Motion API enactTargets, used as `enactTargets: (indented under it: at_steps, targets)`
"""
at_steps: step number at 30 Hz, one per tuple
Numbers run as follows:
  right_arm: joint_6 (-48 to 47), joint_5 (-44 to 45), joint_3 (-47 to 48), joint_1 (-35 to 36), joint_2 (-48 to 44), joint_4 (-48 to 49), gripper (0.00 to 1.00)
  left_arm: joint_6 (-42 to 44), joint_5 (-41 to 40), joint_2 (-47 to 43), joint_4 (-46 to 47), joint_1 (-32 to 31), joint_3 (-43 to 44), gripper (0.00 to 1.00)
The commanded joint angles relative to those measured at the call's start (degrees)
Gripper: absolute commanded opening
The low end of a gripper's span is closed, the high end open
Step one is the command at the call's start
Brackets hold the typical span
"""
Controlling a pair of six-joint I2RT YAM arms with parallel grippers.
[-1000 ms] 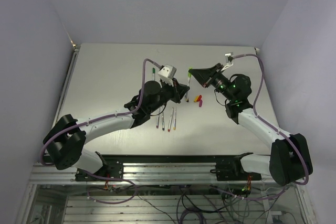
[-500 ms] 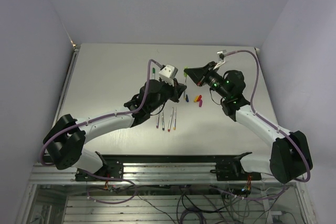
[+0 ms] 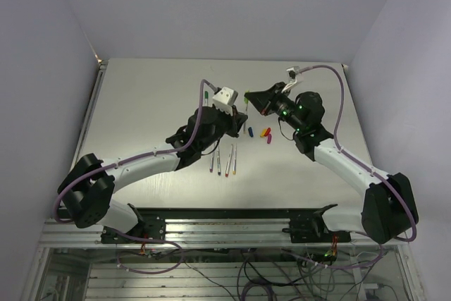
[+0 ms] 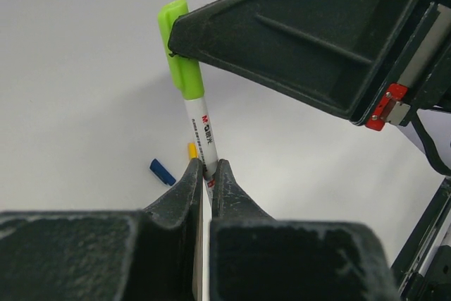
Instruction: Insert the pens into the pen caps
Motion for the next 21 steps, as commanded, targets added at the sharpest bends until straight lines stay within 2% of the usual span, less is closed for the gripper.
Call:
enactTargets:
  at_steps: [1, 4, 9, 16, 21]
  targets:
    - [-1.53, 0.23, 1.78, 1.68, -0.10, -9.76, 0.09, 0.77, 0.46, -2.42, 8.25, 0.44, 5.00, 0.07]
    - [-2.23, 2.29, 3.67, 1.70, -1.08, -9.73, 0.20, 1.30, 3.02, -1.80, 4.49, 0.41, 4.24, 0.07]
    - [-4.43, 6.69, 7.21, 1.68, -3.17, -10.99, 0.30, 1.21, 4.54, -1.03, 0.20, 0.43, 2.16, 0.07]
    - [-8.48, 14.24, 6.90, 1.66, -9.62, -15.04, 0.41, 0.39, -0.81, 0.61, -4.54, 0.46, 1.49, 0.07]
    - [-8.66, 16.60, 4.10, 1.66, -14.50, -17.52, 0.45, -1.33, -3.91, 4.19, -7.99, 1.18, 4.52, 0.07]
